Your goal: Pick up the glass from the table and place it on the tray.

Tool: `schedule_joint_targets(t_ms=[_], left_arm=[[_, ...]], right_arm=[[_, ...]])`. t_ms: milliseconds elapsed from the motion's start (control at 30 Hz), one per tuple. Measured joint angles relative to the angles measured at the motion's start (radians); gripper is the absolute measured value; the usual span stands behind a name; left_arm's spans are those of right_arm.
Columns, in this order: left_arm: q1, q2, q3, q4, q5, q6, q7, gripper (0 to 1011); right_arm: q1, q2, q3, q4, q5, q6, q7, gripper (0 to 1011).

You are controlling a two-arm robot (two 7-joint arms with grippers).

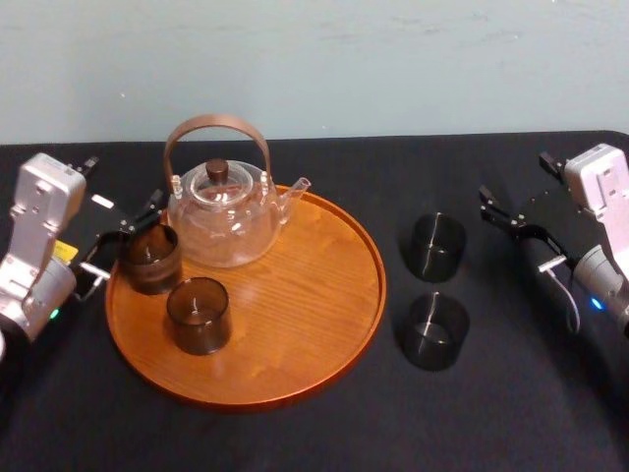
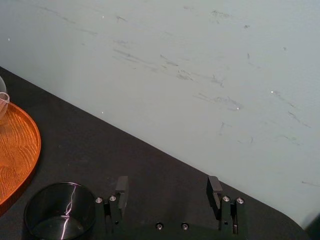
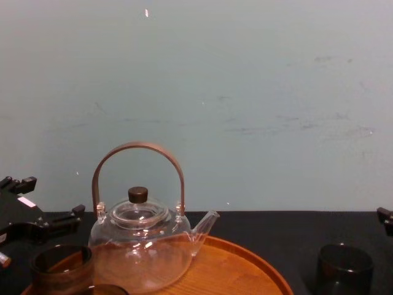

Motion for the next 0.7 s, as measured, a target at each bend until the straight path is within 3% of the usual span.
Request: schedule_joint_targets(t_ms=[700], left_arm=[[0.0, 0.0, 0.0, 0.0, 0.0, 0.0, 0.0, 1001]], right_arm=[[0.0, 0.0, 0.0, 0.0, 0.0, 0.0, 0.0, 1002]])
